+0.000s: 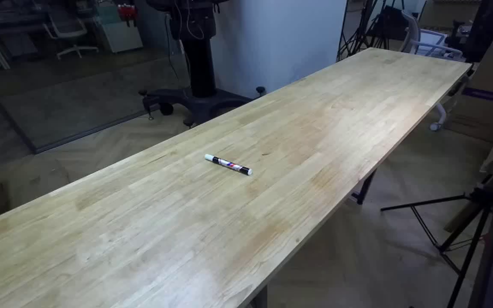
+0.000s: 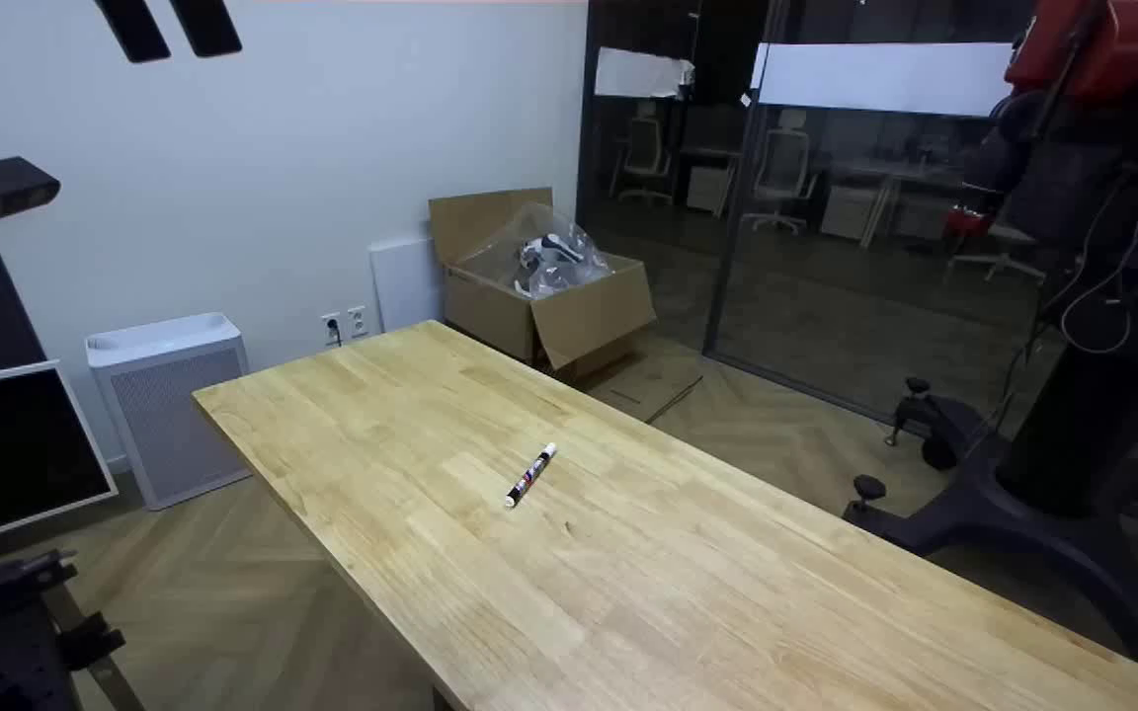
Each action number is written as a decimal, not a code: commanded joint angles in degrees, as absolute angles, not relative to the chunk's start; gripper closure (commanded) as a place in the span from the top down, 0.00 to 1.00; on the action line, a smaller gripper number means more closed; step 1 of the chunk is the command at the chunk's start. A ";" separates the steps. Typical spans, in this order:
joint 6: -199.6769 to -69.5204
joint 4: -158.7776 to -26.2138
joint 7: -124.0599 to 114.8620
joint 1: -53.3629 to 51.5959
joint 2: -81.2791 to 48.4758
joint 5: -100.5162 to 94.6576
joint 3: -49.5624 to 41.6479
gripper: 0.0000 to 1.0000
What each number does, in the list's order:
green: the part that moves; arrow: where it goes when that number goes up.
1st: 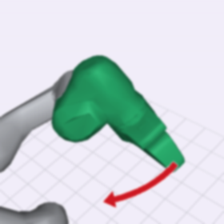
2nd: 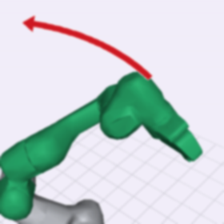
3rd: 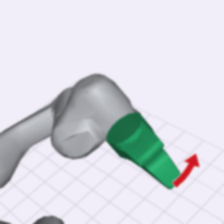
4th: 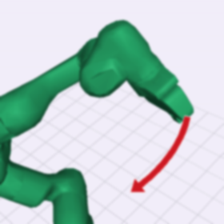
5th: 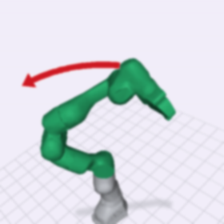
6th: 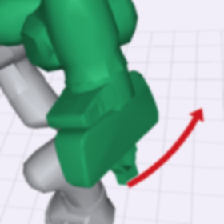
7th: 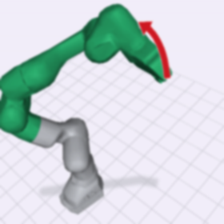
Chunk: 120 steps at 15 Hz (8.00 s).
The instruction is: Move the pen backwards
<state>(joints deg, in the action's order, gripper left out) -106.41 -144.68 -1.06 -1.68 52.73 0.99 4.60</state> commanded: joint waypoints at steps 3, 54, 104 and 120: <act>-106.41 -144.60 -1.36 -2.12 52.69 0.69 4.32 1.00; -160.28 -124.81 -0.40 1.24 -21.28 -9.38 2.17 1.00; -136.09 -80.67 7.54 -1.81 -57.18 -1.59 3.29 0.04; -145.38 -119.28 -5.33 4.89 -33.65 12.04 -0.70 0.04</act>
